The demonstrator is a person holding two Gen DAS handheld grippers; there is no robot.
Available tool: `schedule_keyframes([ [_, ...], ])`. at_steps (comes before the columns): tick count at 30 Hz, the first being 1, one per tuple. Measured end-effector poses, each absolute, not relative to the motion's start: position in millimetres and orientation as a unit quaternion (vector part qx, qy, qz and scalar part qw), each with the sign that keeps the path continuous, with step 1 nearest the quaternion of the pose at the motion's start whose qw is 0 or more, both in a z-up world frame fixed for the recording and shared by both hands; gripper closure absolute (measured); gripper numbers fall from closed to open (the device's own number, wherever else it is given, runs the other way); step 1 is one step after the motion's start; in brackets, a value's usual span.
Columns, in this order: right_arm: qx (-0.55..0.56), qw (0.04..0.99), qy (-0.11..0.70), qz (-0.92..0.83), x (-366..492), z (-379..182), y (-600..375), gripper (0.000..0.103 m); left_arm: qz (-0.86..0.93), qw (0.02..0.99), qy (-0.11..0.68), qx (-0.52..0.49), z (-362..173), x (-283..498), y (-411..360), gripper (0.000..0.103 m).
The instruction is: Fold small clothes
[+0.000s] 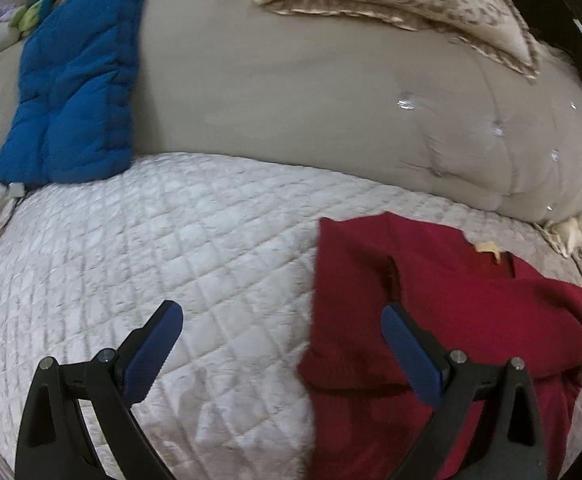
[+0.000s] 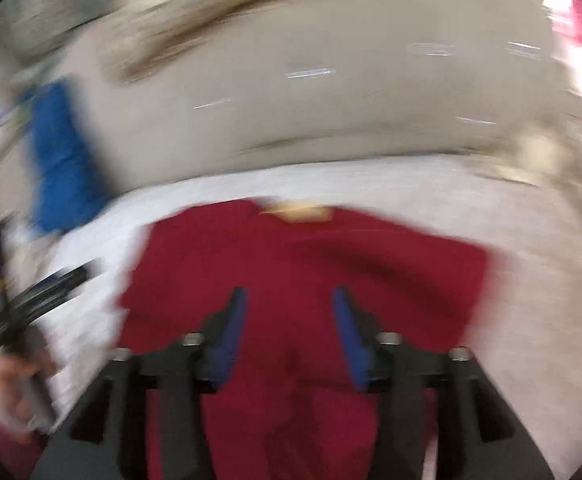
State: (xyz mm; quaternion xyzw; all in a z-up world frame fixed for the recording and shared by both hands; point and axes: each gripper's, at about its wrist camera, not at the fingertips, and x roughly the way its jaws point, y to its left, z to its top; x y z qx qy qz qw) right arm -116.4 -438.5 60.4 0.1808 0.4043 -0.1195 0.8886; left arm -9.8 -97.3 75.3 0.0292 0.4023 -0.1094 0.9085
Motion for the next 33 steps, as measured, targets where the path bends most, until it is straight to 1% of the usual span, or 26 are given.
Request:
schedule_keyframes([
  [2,0.205,0.868,0.415,-0.181,-122,52,-479,0.067,-0.125,0.906,0.404,0.033,72,-12,-108,0.002],
  [3,0.234,0.848,0.429,-0.205,-122,39,-503,0.067,-0.131,0.905,0.404,0.033,71,-13,-113,0.002],
  [4,0.257,0.838,0.436,-0.203,-120,30,-516,0.067,-0.142,0.903,0.404,0.034,69,-14,-120,0.002],
  [5,0.276,0.832,0.445,-0.185,-117,20,-523,0.073,-0.148,0.902,0.405,0.037,67,-15,-126,0.002],
  [6,0.279,0.83,0.453,-0.168,-110,13,-523,0.084,-0.154,0.899,0.407,0.045,64,-16,-132,0.002],
  [7,0.266,0.834,0.457,-0.159,-103,11,-524,0.103,-0.157,0.896,0.411,0.062,58,-16,-141,0.002],
  [9,0.219,0.856,0.433,-0.177,-96,23,-522,0.103,-0.152,0.891,0.418,0.088,48,-16,-151,0.002],
  [11,0.201,0.864,0.421,-0.189,-90,24,-521,0.103,-0.148,0.884,0.43,0.109,34,-14,-158,0.002],
  [13,0.18,0.855,0.444,-0.2,-82,11,-522,0.103,-0.149,0.877,0.443,0.115,24,-13,-161,0.001],
  [14,0.175,0.852,0.45,-0.203,-86,7,-522,0.097,-0.15,0.876,0.444,0.113,23,-12,-160,0.001],
  [16,0.193,0.856,0.431,-0.208,-101,14,-526,0.092,-0.153,0.876,0.445,0.108,24,-12,-157,0.001],
  [18,0.246,0.868,0.395,-0.174,-130,33,-528,0.092,-0.153,0.875,0.446,0.107,24,-12,-156,0.001],
  [20,0.25,0.876,0.385,-0.15,-145,41,-518,0.092,-0.151,0.875,0.447,0.106,22,-12,-157,0.001],
  [21,0.231,0.877,0.398,-0.139,-147,42,-506,0.092,-0.15,0.876,0.446,0.107,22,-12,-157,0.001],
  [23,0.179,0.871,0.439,-0.125,-148,33,-480,0.103,-0.148,0.877,0.444,0.11,22,-14,-158,0.001],
  [26,0.113,0.85,0.497,-0.13,-159,6,-446,0.103,-0.147,0.878,0.443,0.112,23,-16,-157,0.001],
  [28,0.106,0.859,0.484,-0.128,-168,9,-443,0.103,-0.146,0.877,0.443,0.111,24,-16,-157,0.001],
  [30,0.136,0.861,0.475,-0.123,-168,17,-453,0.103,-0.147,0.878,0.441,0.112,25,-17,-156,0.001],
  [31,0.152,0.867,0.457,-0.129,-170,23,-459,0.099,-0.146,0.878,0.441,0.113,25,-17,-157,0.001],
  [32,0.164,0.871,0.44,-0.145,-167,28,-467,0.088,-0.146,0.878,0.442,0.113,24,-17,-157,0.001],
  [33,0.176,0.872,0.428,-0.16,-161,30,-476,0.082,-0.146,0.878,0.441,0.113,25,-17,-157,0.001],
])
